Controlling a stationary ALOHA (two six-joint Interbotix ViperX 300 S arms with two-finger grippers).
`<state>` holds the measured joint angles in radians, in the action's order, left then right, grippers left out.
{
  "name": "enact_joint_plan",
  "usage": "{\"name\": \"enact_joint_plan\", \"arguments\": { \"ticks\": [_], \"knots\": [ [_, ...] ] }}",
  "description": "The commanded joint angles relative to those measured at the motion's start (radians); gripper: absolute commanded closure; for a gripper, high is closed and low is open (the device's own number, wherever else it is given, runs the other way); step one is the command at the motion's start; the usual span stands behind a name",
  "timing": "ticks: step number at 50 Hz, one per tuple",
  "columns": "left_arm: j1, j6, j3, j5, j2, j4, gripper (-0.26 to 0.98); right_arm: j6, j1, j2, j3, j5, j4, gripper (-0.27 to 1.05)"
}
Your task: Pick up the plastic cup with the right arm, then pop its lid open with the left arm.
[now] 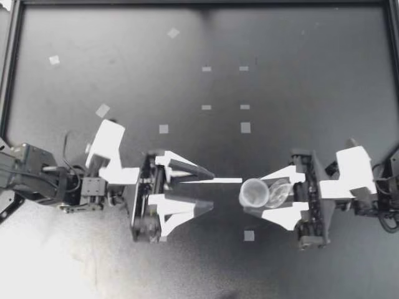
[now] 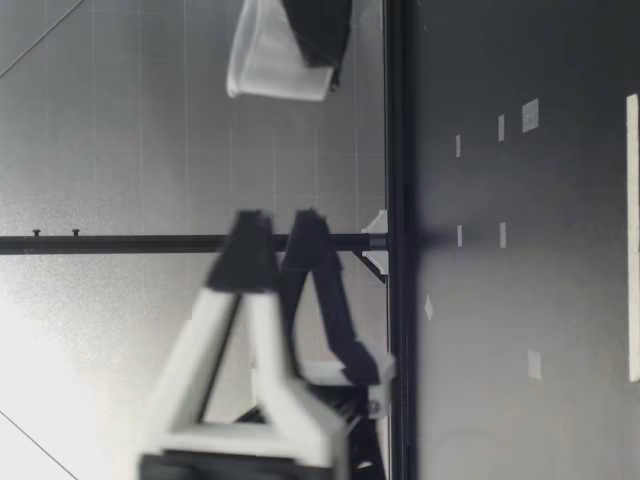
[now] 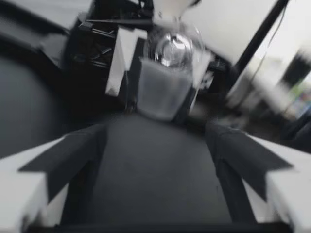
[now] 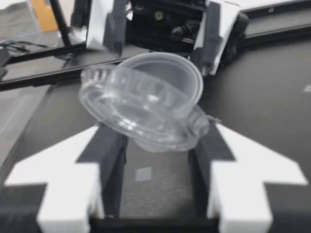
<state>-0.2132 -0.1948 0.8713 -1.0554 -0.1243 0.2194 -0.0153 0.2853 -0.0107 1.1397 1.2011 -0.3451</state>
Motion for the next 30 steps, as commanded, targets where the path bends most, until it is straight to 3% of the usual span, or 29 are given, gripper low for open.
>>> {"name": "enact_joint_plan", "arguments": {
  "ticks": [1, 11, 30],
  "knots": [
    [-0.011, 0.106, -0.015, 0.021, 0.035, -0.003, -0.01, 0.006, 0.002, -0.009, -0.003, 0.041, -0.005, 0.38],
    [-0.014, 0.176, -0.038, 0.101, 0.037, -0.005, -0.01, 0.009, 0.000, -0.051, -0.032, 0.055, -0.006, 0.38],
    [-0.014, 0.183, -0.038, 0.112, 0.037, -0.003, -0.01, 0.011, 0.002, -0.044, -0.035, -0.006, -0.003, 0.38]
  ]
}}
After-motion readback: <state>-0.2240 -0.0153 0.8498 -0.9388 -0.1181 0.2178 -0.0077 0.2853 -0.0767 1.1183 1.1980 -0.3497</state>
